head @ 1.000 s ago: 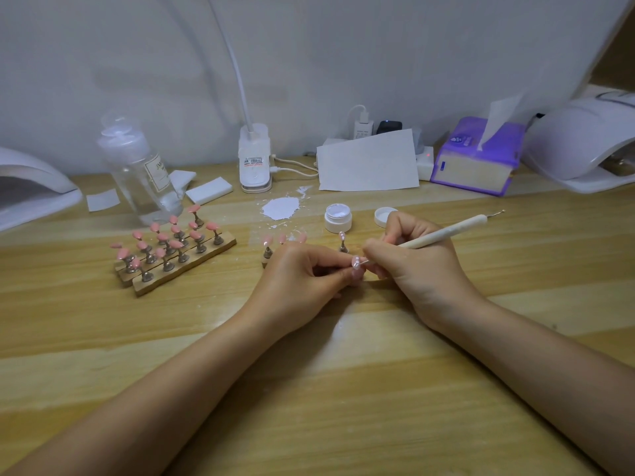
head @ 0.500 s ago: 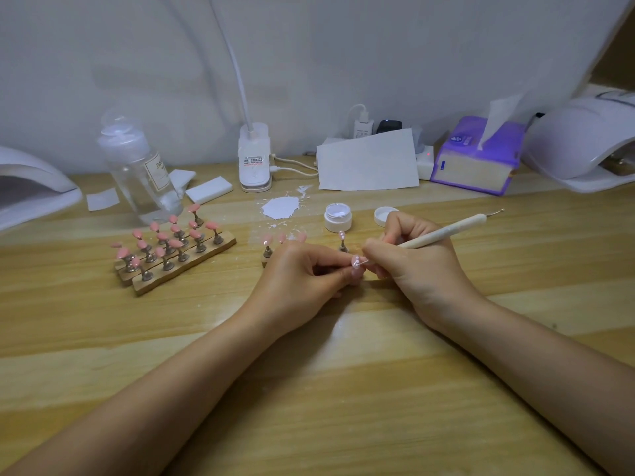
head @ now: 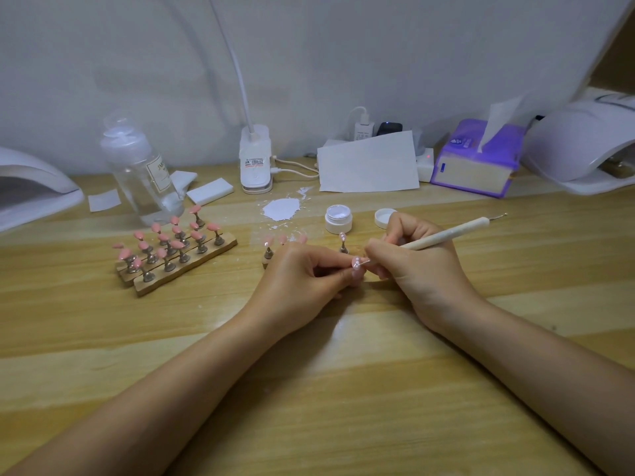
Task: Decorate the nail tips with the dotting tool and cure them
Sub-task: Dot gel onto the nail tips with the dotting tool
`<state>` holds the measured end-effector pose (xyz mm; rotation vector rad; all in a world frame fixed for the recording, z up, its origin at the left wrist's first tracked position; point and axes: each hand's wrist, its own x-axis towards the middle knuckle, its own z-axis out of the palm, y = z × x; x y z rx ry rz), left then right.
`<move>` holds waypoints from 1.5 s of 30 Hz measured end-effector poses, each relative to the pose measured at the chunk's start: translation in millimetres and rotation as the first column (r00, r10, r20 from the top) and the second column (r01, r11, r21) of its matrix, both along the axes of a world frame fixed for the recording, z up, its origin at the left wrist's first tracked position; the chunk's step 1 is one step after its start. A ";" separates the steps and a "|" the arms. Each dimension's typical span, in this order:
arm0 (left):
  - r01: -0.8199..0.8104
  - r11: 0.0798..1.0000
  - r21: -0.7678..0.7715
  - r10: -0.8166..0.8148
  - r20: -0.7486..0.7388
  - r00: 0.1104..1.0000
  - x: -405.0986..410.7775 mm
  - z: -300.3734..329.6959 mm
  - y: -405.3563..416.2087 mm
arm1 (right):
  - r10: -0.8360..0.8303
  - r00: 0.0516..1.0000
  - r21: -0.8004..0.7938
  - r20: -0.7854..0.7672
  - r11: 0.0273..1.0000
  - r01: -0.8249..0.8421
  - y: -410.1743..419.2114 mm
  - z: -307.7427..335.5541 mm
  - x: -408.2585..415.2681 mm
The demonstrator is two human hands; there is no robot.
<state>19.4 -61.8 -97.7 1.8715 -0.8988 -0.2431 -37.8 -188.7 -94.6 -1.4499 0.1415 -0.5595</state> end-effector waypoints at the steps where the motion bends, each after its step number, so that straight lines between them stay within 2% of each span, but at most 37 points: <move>1: -0.012 1.000 0.013 0.011 0.027 1.000 0.4 -0.5 -0.1 | -0.026 1.000 0.057 -0.001 0.998 0.026 0.3 0.7 0.2; 4: -0.034 0.999 0.006 0.034 0.005 0.999 1.4 -2.1 0.6 | -0.108 0.994 0.196 -0.003 0.975 0.106 -1.8 6.6 0.8; 7: -0.035 0.999 -0.014 0.034 -0.025 0.999 1.0 -2.5 0.9 | -0.183 0.983 0.158 0.002 0.971 0.181 -10.3 18.1 4.3; 9: -0.038 0.999 -0.008 0.038 0.000 0.999 1.2 -3.2 0.6 | -0.206 0.979 0.062 0.000 0.977 0.205 -17.9 26.1 10.8; 11: -0.037 0.999 -0.010 0.037 -0.010 0.999 1.0 -2.6 -0.2 | -0.216 0.976 -0.103 -0.033 0.972 0.211 -24.7 31.6 21.1; 14: -0.030 0.999 -0.019 0.030 -0.032 0.999 0.2 -2.6 0.0 | -0.232 0.970 -0.345 -0.067 0.918 0.196 -28.7 40.1 41.2; 17: -0.025 0.999 -0.028 0.023 -0.064 0.998 0.6 -3.8 0.5 | -0.237 0.967 -0.510 -0.097 0.846 0.156 -27.2 43.0 62.2; 22: -0.015 0.999 -0.038 0.011 -0.102 0.995 2.1 -5.6 0.6 | -0.304 0.930 -0.685 -0.208 0.723 0.083 -25.1 33.1 84.8; 26: -0.004 0.998 -0.060 -0.003 -0.106 0.994 1.7 -5.4 0.8 | -0.329 0.908 -0.740 -0.260 0.672 0.031 -26.1 26.3 88.8; 29: -0.004 0.998 -0.066 -0.003 -0.097 0.995 1.3 -4.7 1.1 | -0.334 0.919 -0.685 -0.207 0.721 0.108 -26.9 31.5 85.1; 31: -0.006 0.998 -0.067 -0.001 -0.100 0.995 1.3 -4.3 1.2 | -0.352 0.931 -0.544 -0.101 0.803 0.244 -26.0 38.2 78.4; 33: -0.009 0.998 -0.066 0.001 -0.116 0.993 1.6 -4.4 1.3 | -0.344 0.938 -0.403 -0.031 0.863 0.304 -22.5 41.7 65.4; 36: -0.017 0.998 -0.052 0.012 -0.087 0.996 1.3 -3.8 1.0 | -0.208 0.978 -0.203 -0.009 0.958 0.202 -10.5 35.1 35.8; 39: -0.011 0.999 -0.030 0.009 -0.037 0.999 0.9 -2.0 1.9 | -0.094 0.995 -0.024 -0.010 0.995 0.094 2.7 22.8 8.0; 42: -0.007 1.000 0.021 0.006 0.040 0.999 0.4 -0.5 2.4 | -0.089 0.996 0.039 0.013 0.995 0.088 10.3 12.7 -3.7; 45: -0.019 1.000 0.012 0.018 0.053 0.998 0.6 0.6 1.8 | -0.103 0.995 0.016 0.006 0.995 0.103 10.2 7.4 -2.4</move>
